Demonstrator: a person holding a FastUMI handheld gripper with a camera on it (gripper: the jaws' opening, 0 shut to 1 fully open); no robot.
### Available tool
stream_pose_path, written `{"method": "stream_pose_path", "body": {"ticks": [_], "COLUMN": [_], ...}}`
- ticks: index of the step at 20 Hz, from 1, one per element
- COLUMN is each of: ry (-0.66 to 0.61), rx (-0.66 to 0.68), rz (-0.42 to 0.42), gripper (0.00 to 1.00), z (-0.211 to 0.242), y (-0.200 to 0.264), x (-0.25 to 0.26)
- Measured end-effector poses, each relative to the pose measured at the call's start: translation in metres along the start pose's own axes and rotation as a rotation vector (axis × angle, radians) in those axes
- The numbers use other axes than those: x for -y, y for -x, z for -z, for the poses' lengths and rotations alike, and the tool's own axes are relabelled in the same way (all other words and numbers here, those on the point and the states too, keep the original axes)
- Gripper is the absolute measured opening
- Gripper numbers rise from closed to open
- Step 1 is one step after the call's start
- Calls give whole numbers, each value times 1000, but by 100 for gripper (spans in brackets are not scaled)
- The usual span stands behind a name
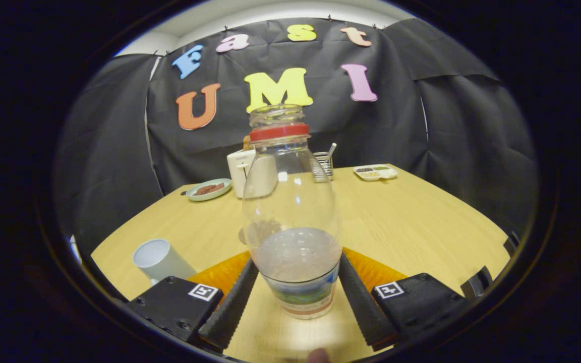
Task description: Take the bottle from table, then pour the juice into the cup, finally place the bottle on the coaster
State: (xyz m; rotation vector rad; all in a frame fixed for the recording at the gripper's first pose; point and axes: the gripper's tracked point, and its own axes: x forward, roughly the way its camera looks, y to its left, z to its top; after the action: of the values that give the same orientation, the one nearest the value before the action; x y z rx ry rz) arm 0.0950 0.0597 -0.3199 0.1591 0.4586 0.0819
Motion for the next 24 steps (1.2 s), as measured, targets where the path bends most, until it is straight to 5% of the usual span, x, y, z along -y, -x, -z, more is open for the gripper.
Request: {"method": "stream_pose_path", "body": {"ticks": [3, 11, 14, 24], "ry": [31, 153, 280, 868], "rx": [21, 35, 60, 186], "rz": [33, 9, 20, 246], "gripper": [85, 78, 77, 77], "z": [-6, -24, -39, -67], "y": [1, 8, 8, -8], "x": [4, -20, -28, -18]}}
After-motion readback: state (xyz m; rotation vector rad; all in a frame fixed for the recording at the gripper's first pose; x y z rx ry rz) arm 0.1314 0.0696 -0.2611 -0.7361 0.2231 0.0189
